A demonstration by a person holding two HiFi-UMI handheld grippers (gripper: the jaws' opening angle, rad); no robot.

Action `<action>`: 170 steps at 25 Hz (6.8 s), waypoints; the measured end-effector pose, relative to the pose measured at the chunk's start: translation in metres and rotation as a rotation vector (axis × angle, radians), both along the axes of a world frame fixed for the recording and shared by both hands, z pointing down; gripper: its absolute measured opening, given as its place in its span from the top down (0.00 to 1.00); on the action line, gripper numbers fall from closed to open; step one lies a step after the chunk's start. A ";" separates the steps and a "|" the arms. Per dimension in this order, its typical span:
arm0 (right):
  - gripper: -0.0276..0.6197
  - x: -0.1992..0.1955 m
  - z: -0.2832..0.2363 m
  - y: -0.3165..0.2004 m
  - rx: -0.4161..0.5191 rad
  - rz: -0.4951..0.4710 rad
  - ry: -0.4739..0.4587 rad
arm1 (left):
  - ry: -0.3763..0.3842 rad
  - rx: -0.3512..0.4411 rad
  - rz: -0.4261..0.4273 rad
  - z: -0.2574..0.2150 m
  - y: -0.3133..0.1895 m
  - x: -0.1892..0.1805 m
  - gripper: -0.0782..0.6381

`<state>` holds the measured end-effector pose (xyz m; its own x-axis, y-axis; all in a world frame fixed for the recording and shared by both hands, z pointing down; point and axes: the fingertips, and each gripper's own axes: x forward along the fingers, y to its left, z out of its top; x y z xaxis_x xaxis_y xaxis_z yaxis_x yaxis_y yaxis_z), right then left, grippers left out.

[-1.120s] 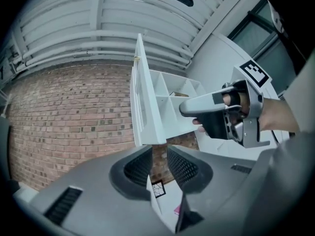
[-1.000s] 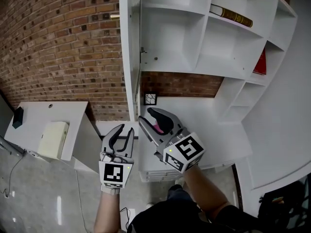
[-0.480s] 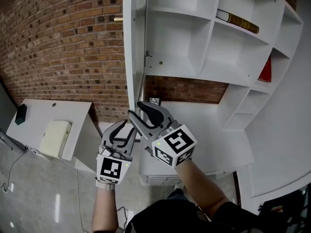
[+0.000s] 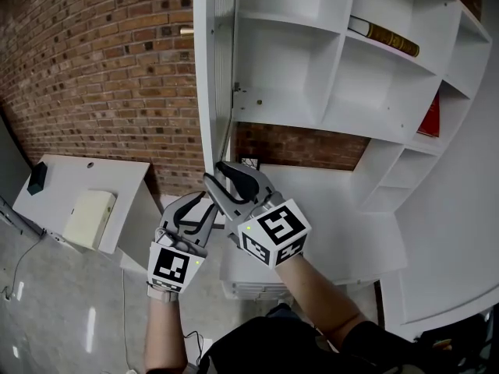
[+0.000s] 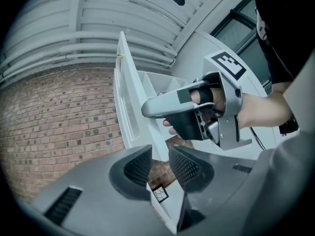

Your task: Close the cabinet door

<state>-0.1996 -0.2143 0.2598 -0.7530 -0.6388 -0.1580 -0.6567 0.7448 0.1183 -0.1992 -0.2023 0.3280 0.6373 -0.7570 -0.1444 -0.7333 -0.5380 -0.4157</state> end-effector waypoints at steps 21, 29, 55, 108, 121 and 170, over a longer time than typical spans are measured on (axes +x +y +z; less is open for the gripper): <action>0.80 0.068 0.001 0.006 -0.018 0.042 -0.065 | -0.019 -0.032 0.138 -0.002 0.005 0.074 0.75; 0.81 0.103 0.000 -0.001 -0.007 0.096 -0.072 | -0.031 -0.015 0.201 -0.002 -0.001 0.109 0.75; 0.84 0.227 0.000 -0.072 -0.023 0.182 -0.113 | -0.030 -0.051 0.303 -0.001 -0.083 0.212 0.75; 0.65 0.314 -0.001 -0.226 -0.027 0.167 -0.141 | 0.028 -0.081 0.219 -0.008 -0.218 0.276 0.80; 0.65 0.316 -0.001 -0.249 -0.041 0.195 -0.137 | 0.040 -0.079 0.200 -0.008 -0.240 0.273 0.80; 0.82 0.285 0.084 -0.155 -0.125 0.311 -0.034 | 0.104 -0.208 0.176 0.040 -0.156 0.218 0.86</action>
